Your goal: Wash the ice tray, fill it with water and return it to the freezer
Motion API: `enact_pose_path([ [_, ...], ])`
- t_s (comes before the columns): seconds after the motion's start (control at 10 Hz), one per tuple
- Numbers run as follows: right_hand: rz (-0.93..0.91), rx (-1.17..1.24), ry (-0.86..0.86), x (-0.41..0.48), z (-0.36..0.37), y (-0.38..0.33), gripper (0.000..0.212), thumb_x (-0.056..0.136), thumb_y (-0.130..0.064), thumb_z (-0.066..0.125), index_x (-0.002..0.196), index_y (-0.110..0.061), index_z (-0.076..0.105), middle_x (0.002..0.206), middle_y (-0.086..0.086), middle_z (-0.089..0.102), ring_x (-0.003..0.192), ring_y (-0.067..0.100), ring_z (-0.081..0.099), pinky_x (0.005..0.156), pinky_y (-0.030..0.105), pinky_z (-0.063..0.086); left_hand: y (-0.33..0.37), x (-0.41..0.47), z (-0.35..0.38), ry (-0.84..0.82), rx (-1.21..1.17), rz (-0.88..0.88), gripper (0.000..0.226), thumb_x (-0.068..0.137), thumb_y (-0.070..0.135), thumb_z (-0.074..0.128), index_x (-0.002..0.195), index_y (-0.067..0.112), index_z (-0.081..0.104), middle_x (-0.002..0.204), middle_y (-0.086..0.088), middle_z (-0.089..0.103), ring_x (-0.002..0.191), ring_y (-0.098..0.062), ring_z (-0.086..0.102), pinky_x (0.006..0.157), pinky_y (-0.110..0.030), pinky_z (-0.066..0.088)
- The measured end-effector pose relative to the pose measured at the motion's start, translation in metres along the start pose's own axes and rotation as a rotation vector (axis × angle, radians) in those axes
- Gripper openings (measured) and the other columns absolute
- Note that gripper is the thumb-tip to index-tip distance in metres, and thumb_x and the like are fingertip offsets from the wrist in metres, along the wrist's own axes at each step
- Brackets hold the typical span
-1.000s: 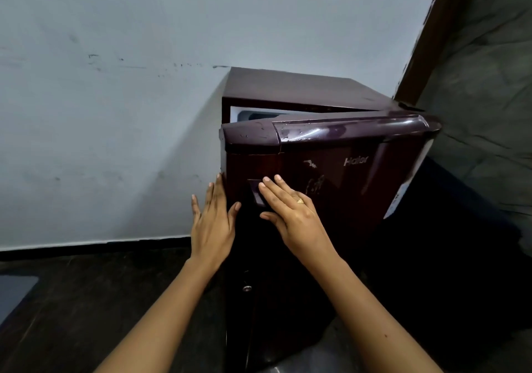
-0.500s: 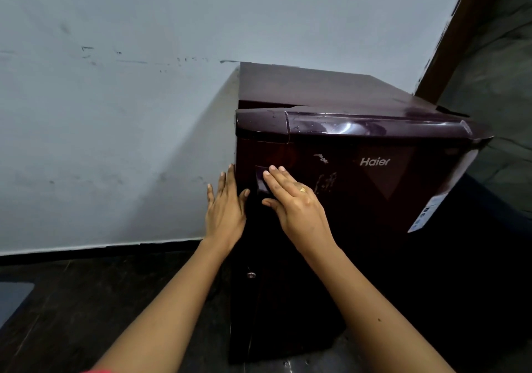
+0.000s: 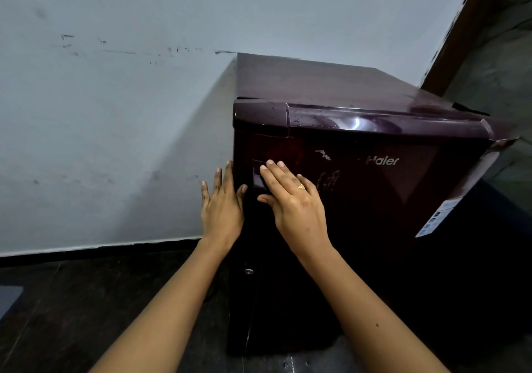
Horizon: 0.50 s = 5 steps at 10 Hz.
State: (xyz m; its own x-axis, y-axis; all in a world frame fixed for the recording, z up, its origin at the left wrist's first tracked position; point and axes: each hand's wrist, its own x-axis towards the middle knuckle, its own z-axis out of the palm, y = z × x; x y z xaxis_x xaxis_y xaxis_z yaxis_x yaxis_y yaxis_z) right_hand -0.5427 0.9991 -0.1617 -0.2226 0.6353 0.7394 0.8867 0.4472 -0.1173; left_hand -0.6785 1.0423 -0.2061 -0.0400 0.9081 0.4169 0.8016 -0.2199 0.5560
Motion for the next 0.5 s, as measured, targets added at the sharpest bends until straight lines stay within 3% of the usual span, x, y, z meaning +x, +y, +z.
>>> enact_pose_path([
  [0.2, 0.014, -0.068, -0.045, 0.002, -0.002, 0.001, 0.046, 0.089, -0.037, 0.041, 0.129, -0.019, 0.055, 0.134, -0.003, 0.056, 0.127, 0.016, 0.050, 0.099, 0.050, 0.043, 0.000, -0.001, -0.004, -0.041, 0.104, -0.052, 0.059, 0.100, 0.036, 0.026, 0.151, 0.019, 0.002, 0.156, -0.005, 0.021, 0.146, -0.017, 0.003, 0.117, -0.042, -0.005],
  [0.3, 0.068, 0.011, -0.114, 0.001, -0.008, -0.003, 0.049, 0.090, -0.039, 0.041, 0.134, -0.022, 0.050, 0.140, -0.004, 0.050, 0.132, 0.015, 0.043, 0.102, 0.048, 0.041, 0.005, -0.005, -0.012, -0.090, 0.147, -0.074, 0.059, 0.100, 0.041, 0.020, 0.151, 0.019, 0.000, 0.158, -0.003, 0.014, 0.146, -0.021, -0.001, 0.117, -0.044, -0.005],
  [0.5, 0.160, 0.104, -0.353, -0.028, -0.025, -0.006, 0.062, 0.098, -0.039, 0.039, 0.148, -0.029, 0.005, 0.157, -0.010, 0.006, 0.144, 0.009, 0.002, 0.115, 0.031, 0.011, 0.012, -0.047, -0.020, -0.078, 0.261, -0.034, 0.061, 0.098, 0.047, 0.010, 0.148, 0.017, -0.007, 0.159, -0.001, 0.000, 0.145, -0.018, -0.009, 0.115, -0.042, -0.009],
])
